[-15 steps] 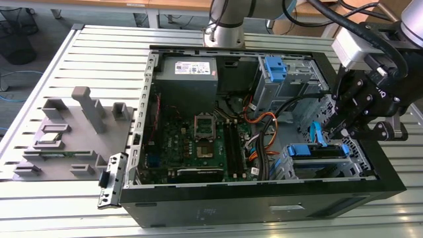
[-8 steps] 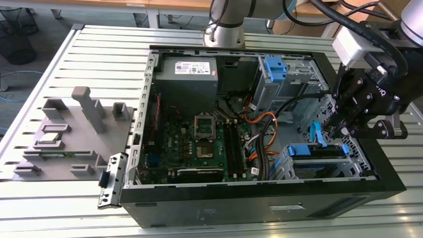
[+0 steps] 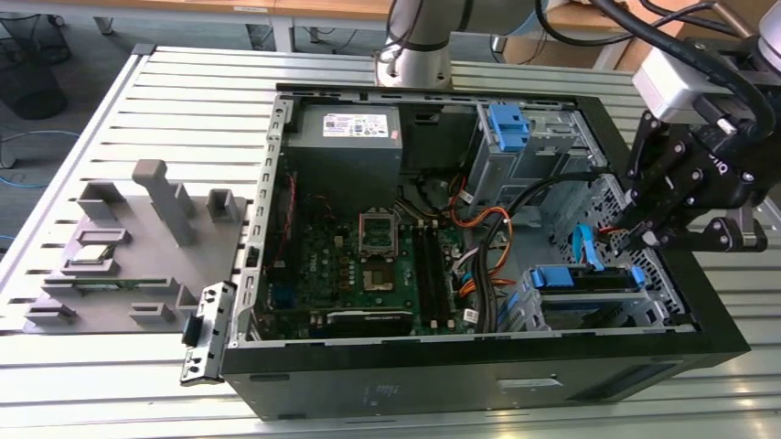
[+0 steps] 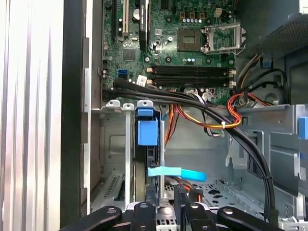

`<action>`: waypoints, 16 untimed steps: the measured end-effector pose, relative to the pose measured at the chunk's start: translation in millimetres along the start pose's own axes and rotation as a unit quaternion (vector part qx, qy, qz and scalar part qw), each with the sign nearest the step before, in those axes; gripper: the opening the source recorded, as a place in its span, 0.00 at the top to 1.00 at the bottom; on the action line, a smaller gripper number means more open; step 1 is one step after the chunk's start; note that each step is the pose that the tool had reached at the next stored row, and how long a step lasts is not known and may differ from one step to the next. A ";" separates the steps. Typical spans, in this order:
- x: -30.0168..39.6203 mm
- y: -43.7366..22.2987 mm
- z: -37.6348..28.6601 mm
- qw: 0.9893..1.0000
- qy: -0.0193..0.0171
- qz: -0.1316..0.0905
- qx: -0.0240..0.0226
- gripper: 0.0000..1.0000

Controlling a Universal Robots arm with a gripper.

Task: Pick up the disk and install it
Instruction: 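Insert the second disk wire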

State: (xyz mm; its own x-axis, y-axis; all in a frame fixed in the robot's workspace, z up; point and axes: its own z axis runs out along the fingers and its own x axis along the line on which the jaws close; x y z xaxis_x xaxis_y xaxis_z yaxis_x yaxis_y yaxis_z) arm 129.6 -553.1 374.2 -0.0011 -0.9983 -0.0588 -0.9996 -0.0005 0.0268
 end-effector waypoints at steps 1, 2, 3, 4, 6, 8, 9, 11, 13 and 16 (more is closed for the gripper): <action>-0.3 -2.6 0.0 1.000 0.000 0.000 0.000 0.70; -0.6 -5.1 0.0 1.000 -0.001 0.000 0.000 0.70; -1.1 -7.5 0.0 1.000 -0.001 0.000 0.000 0.70; -1.6 -10.0 0.1 1.000 -0.001 0.000 0.000 0.70; -2.6 -14.3 0.1 1.000 -0.001 0.000 0.000 0.70; -4.0 -18.3 0.2 1.000 -0.002 0.000 0.000 0.70; -4.8 -20.4 0.3 1.000 -0.002 0.000 0.000 0.70; -6.4 -24.1 0.3 1.000 -0.002 0.000 0.000 0.70; -8.1 -27.0 0.5 1.000 -0.002 0.000 0.000 0.70; -11.3 -30.7 0.8 1.000 -0.002 0.000 0.000 0.70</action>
State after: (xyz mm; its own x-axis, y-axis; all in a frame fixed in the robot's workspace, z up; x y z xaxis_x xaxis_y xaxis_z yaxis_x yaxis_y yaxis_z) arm 160.3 -541.8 373.2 -0.0011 -0.9980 -0.0630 -0.9996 -0.0006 0.0268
